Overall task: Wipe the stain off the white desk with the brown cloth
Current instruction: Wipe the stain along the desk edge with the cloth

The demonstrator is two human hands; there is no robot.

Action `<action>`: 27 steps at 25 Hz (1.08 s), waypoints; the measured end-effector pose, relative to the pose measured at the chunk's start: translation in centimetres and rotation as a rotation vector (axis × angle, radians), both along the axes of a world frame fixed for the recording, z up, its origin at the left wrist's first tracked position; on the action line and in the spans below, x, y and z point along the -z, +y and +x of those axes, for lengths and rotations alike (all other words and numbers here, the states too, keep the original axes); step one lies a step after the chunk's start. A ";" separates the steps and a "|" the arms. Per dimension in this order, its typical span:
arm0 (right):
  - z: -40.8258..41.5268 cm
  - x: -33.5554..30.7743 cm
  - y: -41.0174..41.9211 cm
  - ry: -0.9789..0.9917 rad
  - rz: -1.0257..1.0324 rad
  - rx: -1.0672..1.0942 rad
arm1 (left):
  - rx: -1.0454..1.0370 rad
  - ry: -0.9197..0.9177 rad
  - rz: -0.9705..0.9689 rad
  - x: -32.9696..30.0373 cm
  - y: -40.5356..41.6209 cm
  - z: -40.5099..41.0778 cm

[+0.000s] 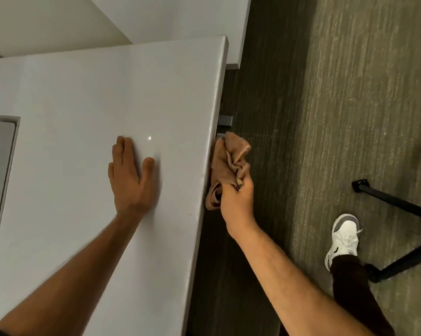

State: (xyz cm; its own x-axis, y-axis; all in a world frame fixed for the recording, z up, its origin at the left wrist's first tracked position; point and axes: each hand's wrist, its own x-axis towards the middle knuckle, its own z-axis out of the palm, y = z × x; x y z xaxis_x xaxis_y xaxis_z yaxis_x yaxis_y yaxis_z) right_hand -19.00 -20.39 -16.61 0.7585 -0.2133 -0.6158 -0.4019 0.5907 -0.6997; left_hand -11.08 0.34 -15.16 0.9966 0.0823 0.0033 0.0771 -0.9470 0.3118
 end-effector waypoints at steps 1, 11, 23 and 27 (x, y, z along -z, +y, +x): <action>0.7 0.3 0.2 -0.026 0.026 -0.067 | 0.001 -0.004 -0.001 0.0 -0.1 0.1; -5.0 -0.5 0.5 -0.130 0.066 -0.258 | -0.013 0.035 0.001 -0.2 -0.3 -0.1; 6.6 -0.6 -2.0 -0.141 -0.157 0.075 | -0.040 0.078 -0.012 -0.1 -0.2 -0.3; 5.3 -0.8 -0.6 -0.207 -0.219 0.007 | -0.022 0.096 0.012 0.0 -0.2 -0.2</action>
State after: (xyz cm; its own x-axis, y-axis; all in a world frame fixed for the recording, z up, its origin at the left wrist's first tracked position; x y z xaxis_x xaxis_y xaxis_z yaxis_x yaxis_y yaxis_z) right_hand -13.72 -21.04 -15.85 0.8612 -0.3292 -0.3873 -0.2343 0.4190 -0.8772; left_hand -11.30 0.17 -15.14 0.9903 0.1044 -0.0914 0.1268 -0.9485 0.2904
